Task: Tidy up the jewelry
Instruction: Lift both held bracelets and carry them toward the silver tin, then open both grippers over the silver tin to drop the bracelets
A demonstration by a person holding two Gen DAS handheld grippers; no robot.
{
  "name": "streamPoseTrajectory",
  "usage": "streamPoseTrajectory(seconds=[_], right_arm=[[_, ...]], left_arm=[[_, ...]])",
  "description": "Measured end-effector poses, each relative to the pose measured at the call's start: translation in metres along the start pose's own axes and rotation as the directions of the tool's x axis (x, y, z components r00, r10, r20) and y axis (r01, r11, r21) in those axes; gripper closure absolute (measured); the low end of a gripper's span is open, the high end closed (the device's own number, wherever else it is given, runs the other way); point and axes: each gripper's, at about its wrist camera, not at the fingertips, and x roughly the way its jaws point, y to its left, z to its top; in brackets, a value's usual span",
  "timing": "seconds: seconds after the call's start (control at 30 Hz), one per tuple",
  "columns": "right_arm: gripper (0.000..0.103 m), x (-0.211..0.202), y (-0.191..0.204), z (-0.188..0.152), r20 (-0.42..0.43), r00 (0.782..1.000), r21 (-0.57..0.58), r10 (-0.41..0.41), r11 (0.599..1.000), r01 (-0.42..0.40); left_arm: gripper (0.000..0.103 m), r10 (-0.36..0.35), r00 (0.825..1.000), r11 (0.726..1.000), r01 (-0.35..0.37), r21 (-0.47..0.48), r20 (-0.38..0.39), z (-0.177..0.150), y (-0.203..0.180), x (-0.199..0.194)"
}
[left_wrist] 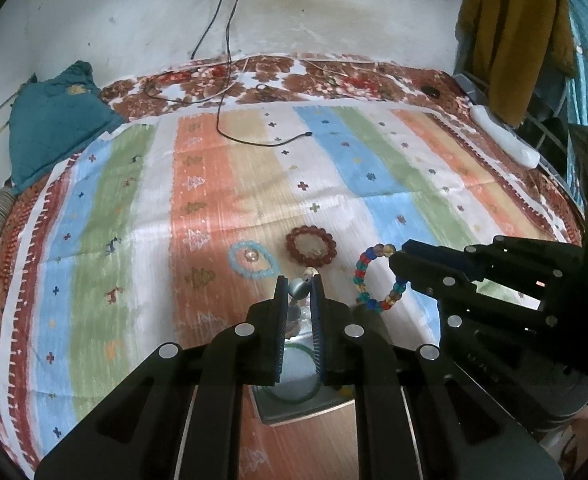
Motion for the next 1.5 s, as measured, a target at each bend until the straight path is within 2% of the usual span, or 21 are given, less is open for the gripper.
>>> streamPoseTrajectory(seconds=[0.5,0.8,0.87,0.9,0.93,0.97,1.13,1.23,1.33,1.5], right_arm=[[0.093,-0.018,0.012,-0.019,0.009,1.000,-0.023,0.017,1.000,-0.017],[0.093,-0.020,0.015,-0.025,0.005,1.000,-0.010,0.015,1.000,-0.015],[0.090,-0.020,0.013,-0.025,0.005,1.000,-0.005,0.005,1.000,-0.005],[0.085,-0.020,0.010,-0.024,0.006,1.000,0.005,-0.006,1.000,0.006],[0.071,-0.019,0.008,-0.024,0.007,1.000,0.011,-0.012,1.000,0.012],[0.066,-0.019,0.007,-0.024,0.007,1.000,0.015,-0.014,1.000,0.014],[0.066,-0.012,0.000,-0.023,-0.018,0.999,0.030,-0.029,0.999,0.030],[0.063,-0.008,-0.002,-0.022,-0.029,0.999,0.030,-0.046,0.998,0.047],[0.061,-0.004,-0.007,-0.020,-0.038,0.998,0.041,-0.058,0.997,0.060],[0.057,0.003,-0.014,-0.017,-0.053,0.995,0.057,-0.081,0.995,0.084]], left_arm=[[0.092,0.000,1.000,1.000,0.000,-0.003,0.026,-0.023,-0.005,-0.021],[0.092,0.005,1.000,1.000,-0.005,-0.014,0.006,-0.027,-0.005,-0.020],[0.092,0.013,1.000,1.000,-0.013,-0.024,0.000,-0.027,-0.002,-0.019],[0.089,0.017,1.000,0.999,-0.017,-0.030,-0.003,-0.026,-0.001,-0.018],[0.087,0.021,1.000,0.999,-0.021,-0.037,-0.007,-0.026,0.000,-0.017],[0.082,0.024,1.000,0.999,-0.025,-0.042,-0.007,-0.026,0.001,-0.018],[0.073,0.051,0.999,0.997,-0.051,-0.062,-0.009,-0.025,0.008,-0.018],[0.066,0.072,0.997,0.995,-0.073,-0.075,-0.014,-0.024,0.014,-0.015],[0.065,0.084,0.996,0.992,-0.086,-0.089,-0.024,-0.021,0.019,-0.010],[0.054,0.099,0.994,0.991,-0.102,-0.089,-0.036,-0.018,0.022,-0.002]])
